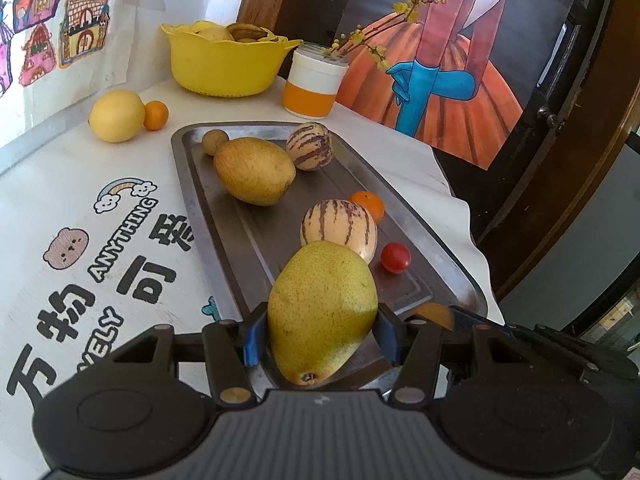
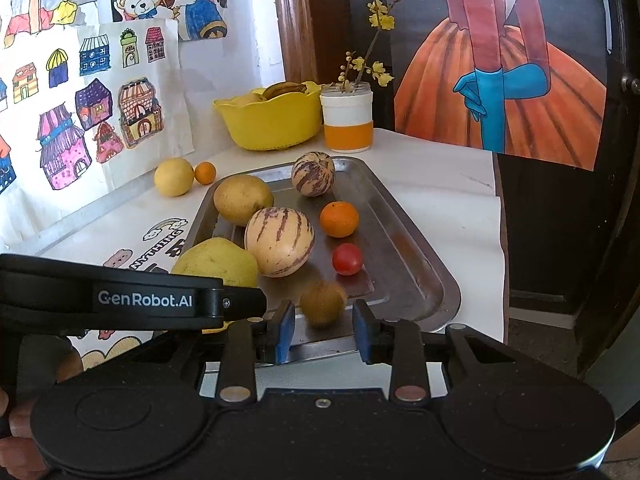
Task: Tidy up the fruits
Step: 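Carry the kiwi and mango onto the metal tray and open both tools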
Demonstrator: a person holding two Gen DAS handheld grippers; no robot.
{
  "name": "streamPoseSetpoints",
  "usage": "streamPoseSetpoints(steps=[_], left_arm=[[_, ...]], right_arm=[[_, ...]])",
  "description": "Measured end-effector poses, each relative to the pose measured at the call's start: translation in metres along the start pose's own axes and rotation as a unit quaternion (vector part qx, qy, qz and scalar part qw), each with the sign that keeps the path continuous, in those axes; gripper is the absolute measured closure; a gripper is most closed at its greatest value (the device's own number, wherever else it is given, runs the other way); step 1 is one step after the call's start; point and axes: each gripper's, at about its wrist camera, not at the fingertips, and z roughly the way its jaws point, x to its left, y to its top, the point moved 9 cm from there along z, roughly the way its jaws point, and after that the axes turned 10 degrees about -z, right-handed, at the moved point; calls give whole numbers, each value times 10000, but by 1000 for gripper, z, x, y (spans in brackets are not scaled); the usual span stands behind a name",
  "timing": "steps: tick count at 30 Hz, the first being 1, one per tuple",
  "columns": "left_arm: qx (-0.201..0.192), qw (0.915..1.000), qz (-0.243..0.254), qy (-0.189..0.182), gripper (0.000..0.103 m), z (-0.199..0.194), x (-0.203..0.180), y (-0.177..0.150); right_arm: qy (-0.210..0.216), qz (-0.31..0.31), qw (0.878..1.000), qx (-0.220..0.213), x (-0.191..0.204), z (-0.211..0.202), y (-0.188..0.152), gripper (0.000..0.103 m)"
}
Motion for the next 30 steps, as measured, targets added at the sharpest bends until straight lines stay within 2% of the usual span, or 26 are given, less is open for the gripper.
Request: streamPoseSetpoints(steps=[4, 10, 13, 15, 18, 20, 30], left_arm=[[39, 10000, -46, -55, 44, -1, 1, -1], [-207, 9997, 141, -50, 38, -16, -3, 2], [-322, 9994, 80, -43, 28, -25, 0, 5], [-426, 9991, 24, -17, 23, -34, 3, 8], [-640, 9979, -15, 103, 10, -48, 11, 11], [-817, 9964, -62, 217, 4, -59, 17, 13], [-1099, 9914, -527, 473, 1, -110, 63, 10]], right_arm=[[-34, 9, 10000, -30, -1, -3, 1, 65], [-159, 2, 9998, -135, -4, -12, 6, 50], [-214, -5, 9996, -195, -3, -19, 8, 36], [-242, -25, 9994, -235, -1, -24, 10, 23], [-225, -45, 9993, -304, 5, -33, 12, 9], [-190, -53, 9992, -353, 10, -39, 14, 3], [95, -432, 9984, -348, 57, -65, 15, 1]])
